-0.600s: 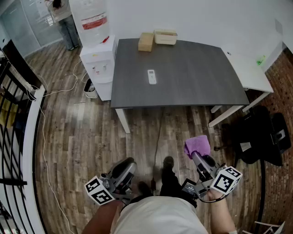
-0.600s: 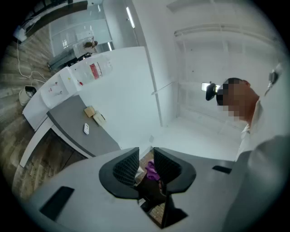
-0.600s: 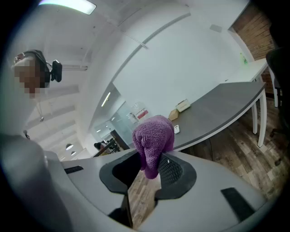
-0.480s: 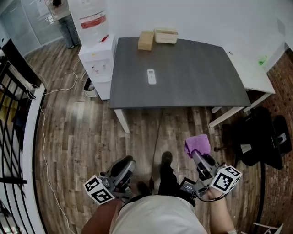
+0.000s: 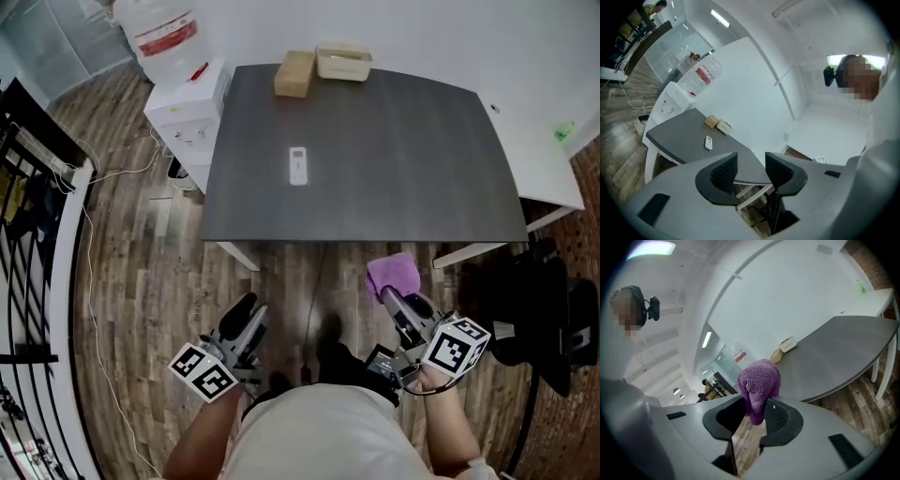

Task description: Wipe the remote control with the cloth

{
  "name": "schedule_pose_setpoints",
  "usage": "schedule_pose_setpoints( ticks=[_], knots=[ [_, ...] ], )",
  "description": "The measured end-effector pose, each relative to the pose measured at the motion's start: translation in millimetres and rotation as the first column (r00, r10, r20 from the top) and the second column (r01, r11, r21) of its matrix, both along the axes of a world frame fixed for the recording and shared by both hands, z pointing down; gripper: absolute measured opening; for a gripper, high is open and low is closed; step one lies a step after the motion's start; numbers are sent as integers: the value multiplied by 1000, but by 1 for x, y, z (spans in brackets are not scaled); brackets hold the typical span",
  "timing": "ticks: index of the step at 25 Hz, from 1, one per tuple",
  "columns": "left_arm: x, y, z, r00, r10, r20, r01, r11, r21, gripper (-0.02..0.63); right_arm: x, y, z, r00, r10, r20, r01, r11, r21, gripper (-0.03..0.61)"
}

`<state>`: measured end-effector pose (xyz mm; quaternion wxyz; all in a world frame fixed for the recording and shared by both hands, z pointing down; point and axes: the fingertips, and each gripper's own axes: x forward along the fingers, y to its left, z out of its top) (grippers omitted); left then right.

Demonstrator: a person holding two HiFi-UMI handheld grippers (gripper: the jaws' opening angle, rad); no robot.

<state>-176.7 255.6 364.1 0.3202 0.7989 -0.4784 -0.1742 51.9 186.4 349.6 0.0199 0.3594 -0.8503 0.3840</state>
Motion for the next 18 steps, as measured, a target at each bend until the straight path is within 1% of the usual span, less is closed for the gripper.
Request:
schedule_pose_setpoints(
  ticks=[5, 9, 12, 15, 18],
  knots=[
    [29, -58, 4, 997, -36, 69, 39, 998, -50, 195, 22, -51, 4, 998, -54, -9, 54, 998, -43, 100],
    [33, -92, 23, 984, -59, 166, 79, 990, -115, 227, 30, -79, 12, 997, -73, -2, 73, 995, -69, 100],
    [30, -111, 47, 964, -49, 260, 99, 978, -185, 255, 32, -84, 20, 996, -84, 2, 84, 992, -99, 100],
    [19, -140, 75, 937, -39, 346, 134, 958, -255, 267, 31, -91, 30, 996, -93, -8, 91, 988, -129, 100],
    [7, -176, 99, 909, -18, 416, 154, 943, -296, 275, 27, -97, 35, 995, -86, -43, 79, 987, -136, 100]
  ],
)
